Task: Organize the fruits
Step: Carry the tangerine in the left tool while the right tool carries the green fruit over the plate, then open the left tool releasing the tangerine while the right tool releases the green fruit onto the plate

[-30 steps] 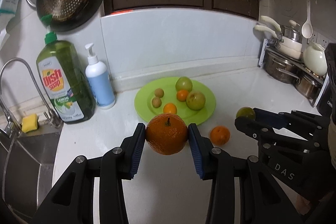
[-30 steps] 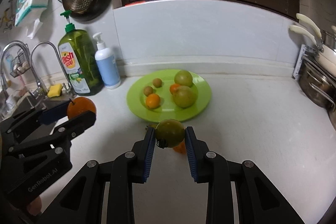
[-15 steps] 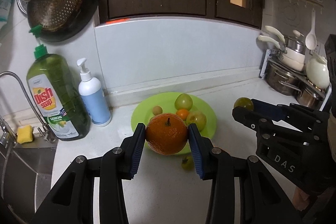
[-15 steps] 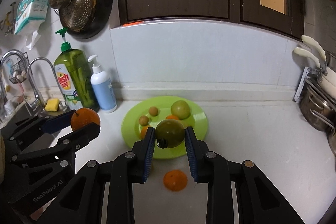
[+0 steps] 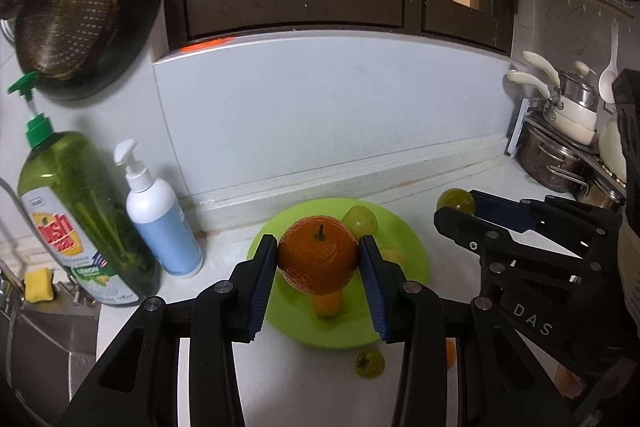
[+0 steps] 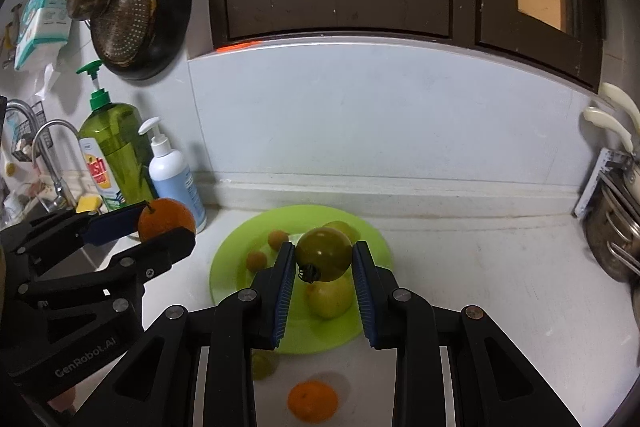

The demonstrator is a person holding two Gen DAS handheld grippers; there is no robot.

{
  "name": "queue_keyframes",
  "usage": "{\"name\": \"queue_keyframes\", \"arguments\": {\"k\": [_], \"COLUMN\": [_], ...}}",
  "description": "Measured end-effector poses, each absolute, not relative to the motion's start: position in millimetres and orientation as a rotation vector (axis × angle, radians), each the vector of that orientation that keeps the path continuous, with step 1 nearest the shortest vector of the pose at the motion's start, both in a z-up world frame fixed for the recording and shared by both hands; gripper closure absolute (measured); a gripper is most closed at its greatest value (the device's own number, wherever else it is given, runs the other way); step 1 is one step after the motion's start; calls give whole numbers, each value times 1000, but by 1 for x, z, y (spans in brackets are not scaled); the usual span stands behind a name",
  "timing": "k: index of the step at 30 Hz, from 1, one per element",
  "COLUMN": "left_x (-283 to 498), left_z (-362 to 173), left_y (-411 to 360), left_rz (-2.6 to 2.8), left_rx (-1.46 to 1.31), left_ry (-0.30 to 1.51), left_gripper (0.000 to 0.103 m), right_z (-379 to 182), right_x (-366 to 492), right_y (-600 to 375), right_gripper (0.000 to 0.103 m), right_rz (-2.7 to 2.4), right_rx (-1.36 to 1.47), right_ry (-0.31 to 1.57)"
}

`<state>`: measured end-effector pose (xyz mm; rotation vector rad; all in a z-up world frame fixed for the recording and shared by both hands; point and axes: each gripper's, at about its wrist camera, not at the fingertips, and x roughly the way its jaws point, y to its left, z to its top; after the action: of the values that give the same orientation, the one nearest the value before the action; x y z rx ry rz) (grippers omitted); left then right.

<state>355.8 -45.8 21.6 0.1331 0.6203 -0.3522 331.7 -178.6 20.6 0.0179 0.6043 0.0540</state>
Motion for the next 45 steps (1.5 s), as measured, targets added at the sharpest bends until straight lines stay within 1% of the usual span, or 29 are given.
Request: {"name": "queue_keyframes", "arguments": {"k": [11, 23, 34, 45], "left_x": [405, 445, 462, 467], "left_z": [-2, -47, -71, -81], "left_y": [-62, -72, -79, -80], "left_rz": [-362, -368, -375, -369], "left_rx": [146, 171, 180, 177], "left_ry": [718, 848, 910, 939], "left_gripper": [62, 62, 62, 62], "right_z": [-2, -46, -67, -74], "right_x": [386, 429, 444, 448], "right_y": [-199, -211, -218, -218], "right_gripper": [73, 73, 73, 73], "right_rz": [69, 86, 88, 91], "right_rx": [39, 55, 70, 75], "right_ry": [707, 843, 905, 920]}}
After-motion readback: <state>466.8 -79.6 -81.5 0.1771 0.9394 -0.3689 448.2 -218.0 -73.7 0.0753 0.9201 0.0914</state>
